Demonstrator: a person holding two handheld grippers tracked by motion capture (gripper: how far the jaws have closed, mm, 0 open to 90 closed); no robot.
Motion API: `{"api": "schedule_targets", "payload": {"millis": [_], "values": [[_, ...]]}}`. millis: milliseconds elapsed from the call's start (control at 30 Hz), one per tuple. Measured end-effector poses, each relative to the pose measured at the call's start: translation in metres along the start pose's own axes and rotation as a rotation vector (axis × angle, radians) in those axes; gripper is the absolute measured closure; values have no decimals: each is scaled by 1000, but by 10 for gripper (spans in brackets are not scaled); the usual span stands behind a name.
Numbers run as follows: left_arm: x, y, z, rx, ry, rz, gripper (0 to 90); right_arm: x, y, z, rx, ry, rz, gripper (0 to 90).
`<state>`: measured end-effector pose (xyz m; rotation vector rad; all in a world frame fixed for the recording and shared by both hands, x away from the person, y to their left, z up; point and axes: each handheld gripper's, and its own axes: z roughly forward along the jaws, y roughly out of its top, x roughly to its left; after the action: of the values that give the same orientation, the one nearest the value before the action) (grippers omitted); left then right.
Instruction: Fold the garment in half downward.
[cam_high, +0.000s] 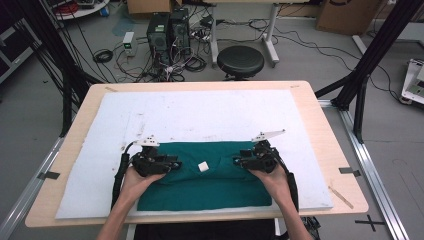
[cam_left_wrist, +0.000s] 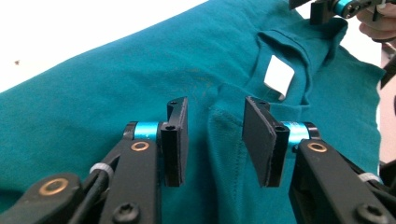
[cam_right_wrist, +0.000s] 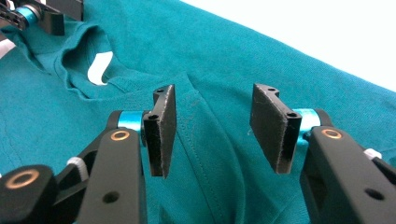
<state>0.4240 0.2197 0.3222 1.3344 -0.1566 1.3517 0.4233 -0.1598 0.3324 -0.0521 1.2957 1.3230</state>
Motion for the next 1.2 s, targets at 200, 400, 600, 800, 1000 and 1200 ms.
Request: {"api": "schedule_targets", "payload": {"millis": [200,400,600,800,1000,1200], "values": [[0,-1,4,46,4,25,730,-2,0,1,10,2,12,493],[-4,-2,4,48,-22,57,880,-3,1,9,38,6,0,461],[-12,-1,-1,33,-91,78,885,-1,2,14,53,27,-26,443],[-16,-2,-10,18,-99,86,885,-1,3,21,86,43,-27,467],[-16,-5,-15,6,-92,82,884,6,3,26,128,84,-74,724],[-21,-9,-21,1,-92,96,884,14,-1,15,89,84,-105,890]]}}
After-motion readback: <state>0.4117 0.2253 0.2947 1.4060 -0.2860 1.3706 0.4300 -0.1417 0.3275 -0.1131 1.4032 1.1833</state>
